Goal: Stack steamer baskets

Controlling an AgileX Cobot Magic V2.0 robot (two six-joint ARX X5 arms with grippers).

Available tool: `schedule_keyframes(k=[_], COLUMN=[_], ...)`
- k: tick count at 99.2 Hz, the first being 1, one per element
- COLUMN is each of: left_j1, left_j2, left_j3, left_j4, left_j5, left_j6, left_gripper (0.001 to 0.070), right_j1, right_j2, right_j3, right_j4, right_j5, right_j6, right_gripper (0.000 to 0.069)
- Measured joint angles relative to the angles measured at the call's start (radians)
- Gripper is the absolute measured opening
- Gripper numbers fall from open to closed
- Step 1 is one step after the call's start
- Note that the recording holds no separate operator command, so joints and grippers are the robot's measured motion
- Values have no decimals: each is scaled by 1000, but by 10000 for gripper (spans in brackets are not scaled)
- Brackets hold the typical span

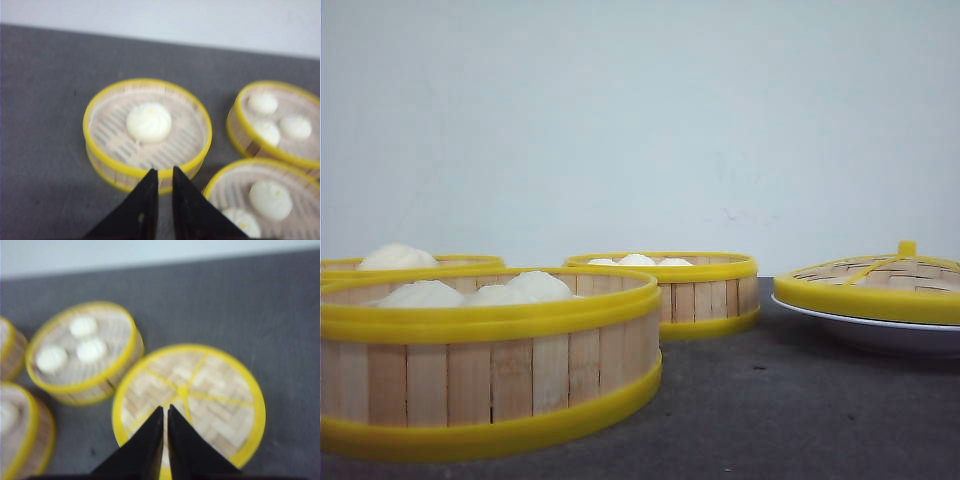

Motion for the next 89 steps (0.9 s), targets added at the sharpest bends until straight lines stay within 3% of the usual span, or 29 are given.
schedule_keyframes(k=[39, 44, 49, 56, 62, 72, 89], left_j1=[0, 0, 0, 0, 0, 0, 0], left_j2=[85, 85, 85, 85, 85, 85, 85], left_j3=[0, 0, 0, 0, 0, 0, 0], left_j4=[-35, -34, -34, -34, -34, -34, -34], left_j5=[0, 0, 0, 0, 0, 0, 0], left_j6=[22, 23, 22, 23, 24, 27, 29], left_gripper=[28, 46, 103, 267, 409, 518, 545], right_j1=[0, 0, 0, 0, 0, 0, 2], right_j2=[101, 101, 101, 101, 101, 101, 101], right_j3=[-1, -1, -1, -1, -1, -1, -1], right_j4=[-56, -56, -57, -61, -67, -74, -71], right_j5=[27, 27, 27, 32, 48, 50, 49], right_j6=[-61, -65, -68, -68, -68, -69, -70], right_gripper=[26, 97, 229, 454, 575, 643, 659])
